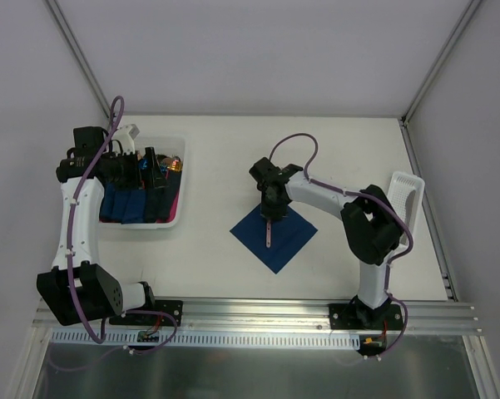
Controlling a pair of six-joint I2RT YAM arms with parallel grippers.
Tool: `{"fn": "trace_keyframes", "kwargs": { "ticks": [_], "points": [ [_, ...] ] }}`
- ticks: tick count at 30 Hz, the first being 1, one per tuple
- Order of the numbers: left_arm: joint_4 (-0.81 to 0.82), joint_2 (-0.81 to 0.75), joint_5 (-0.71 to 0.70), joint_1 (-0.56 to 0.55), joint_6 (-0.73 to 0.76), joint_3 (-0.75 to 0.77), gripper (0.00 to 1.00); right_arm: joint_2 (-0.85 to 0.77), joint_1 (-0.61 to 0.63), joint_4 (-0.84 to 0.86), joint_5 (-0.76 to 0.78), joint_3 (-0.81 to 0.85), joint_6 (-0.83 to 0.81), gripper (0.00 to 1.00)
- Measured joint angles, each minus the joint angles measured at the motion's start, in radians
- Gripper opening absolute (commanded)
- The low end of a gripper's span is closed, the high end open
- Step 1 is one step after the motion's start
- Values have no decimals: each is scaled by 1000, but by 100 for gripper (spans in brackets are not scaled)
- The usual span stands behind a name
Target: Place the utensils on the paper napkin and roll it up
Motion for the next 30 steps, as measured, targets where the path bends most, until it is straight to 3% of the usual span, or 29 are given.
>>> {"fn": "trace_keyframes", "kwargs": {
  "ticks": [30],
  "points": [
    [0, -24, -14, 0, 7, -3, 99, 34, -16, 16, -4, -2, -63, 0]
  ]
}}
